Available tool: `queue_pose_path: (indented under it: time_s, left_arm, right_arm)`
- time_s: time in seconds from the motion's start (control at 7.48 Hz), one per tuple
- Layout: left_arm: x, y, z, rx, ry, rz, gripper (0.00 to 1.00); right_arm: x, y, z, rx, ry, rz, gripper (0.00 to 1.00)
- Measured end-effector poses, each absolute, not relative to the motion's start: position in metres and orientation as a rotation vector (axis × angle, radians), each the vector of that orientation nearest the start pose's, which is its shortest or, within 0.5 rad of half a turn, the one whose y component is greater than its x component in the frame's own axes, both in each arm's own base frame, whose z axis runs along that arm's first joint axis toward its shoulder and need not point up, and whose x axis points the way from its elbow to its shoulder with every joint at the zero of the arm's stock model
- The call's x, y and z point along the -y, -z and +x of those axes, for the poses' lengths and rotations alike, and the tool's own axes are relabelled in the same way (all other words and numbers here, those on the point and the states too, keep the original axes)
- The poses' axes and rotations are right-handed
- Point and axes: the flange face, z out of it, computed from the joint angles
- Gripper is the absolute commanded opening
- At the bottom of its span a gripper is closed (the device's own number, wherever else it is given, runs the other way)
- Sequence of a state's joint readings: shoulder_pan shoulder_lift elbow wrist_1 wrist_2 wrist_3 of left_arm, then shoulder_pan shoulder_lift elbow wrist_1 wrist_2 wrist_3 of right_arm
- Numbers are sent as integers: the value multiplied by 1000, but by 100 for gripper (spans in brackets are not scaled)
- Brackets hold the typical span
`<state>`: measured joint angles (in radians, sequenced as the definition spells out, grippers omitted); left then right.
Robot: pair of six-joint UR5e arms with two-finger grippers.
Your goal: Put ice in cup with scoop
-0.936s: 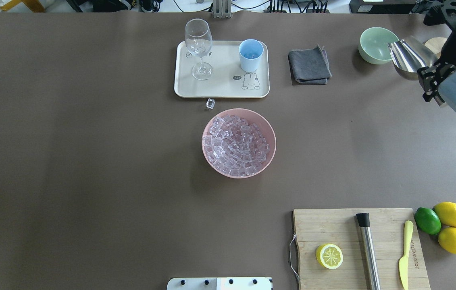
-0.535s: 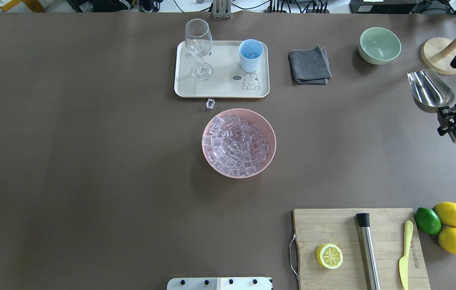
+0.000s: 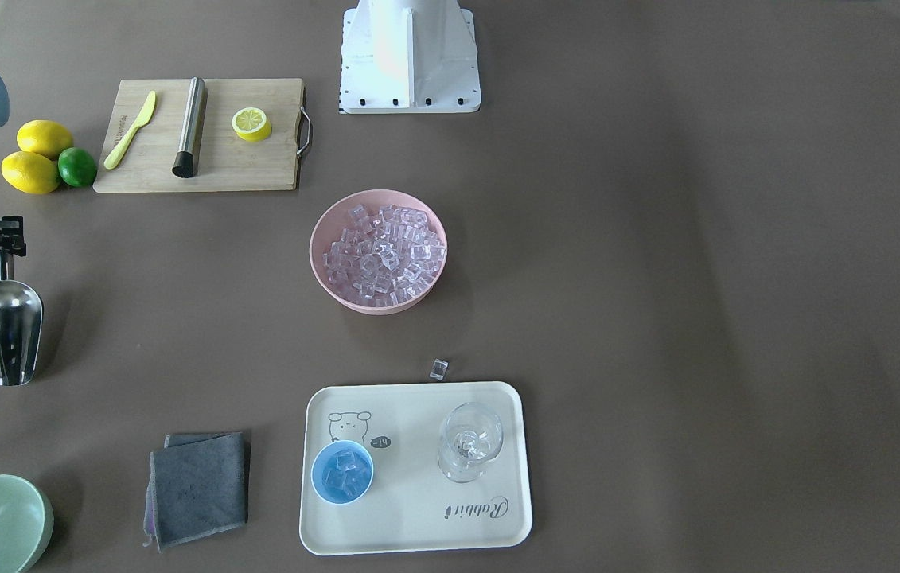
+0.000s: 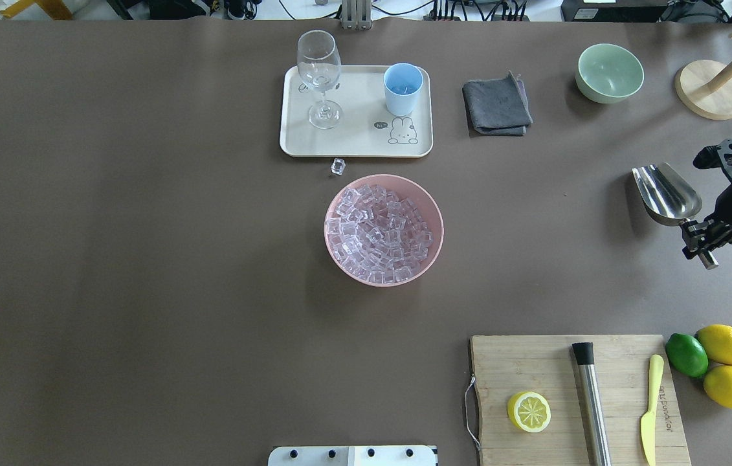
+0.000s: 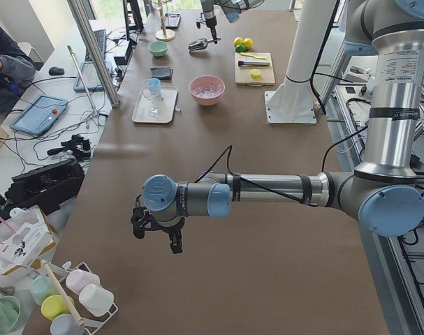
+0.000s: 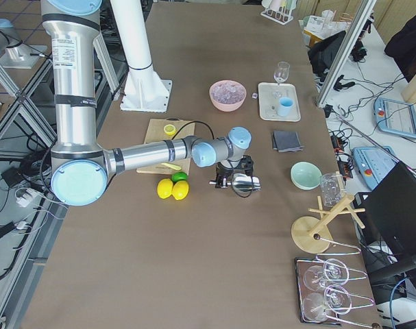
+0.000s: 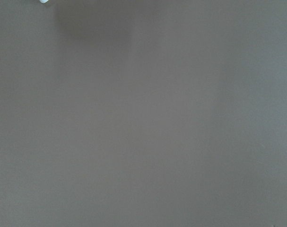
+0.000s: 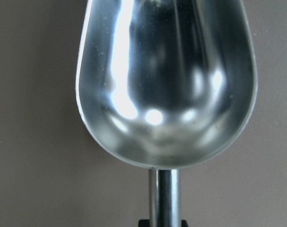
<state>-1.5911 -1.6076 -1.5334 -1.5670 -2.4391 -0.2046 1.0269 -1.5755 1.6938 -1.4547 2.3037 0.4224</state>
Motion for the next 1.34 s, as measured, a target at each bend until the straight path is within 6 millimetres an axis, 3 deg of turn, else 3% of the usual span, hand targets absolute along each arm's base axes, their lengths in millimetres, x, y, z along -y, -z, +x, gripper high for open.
queue_pose_path:
  time_s: [0.13, 0.27, 0.53, 1.07, 1.34]
  left_arm:
    - [505, -653, -67, -857, 212, -85, 98]
    - [503, -654, -67, -851, 211, -86, 98]
    - [502, -651, -67, -848, 210, -82, 98]
    - [499, -648, -66, -850, 209, -77, 98]
    - [497, -646, -65, -850, 205, -73, 98]
  right_arm:
    - [464, -605, -208, 754, 213, -137, 9]
    - [463, -613, -211, 755, 219, -135, 99]
    - [466, -614, -216, 762, 226, -130, 100]
    - [468, -596, -217, 781, 239, -100, 100]
    - [475, -577, -193, 788, 209, -46, 100]
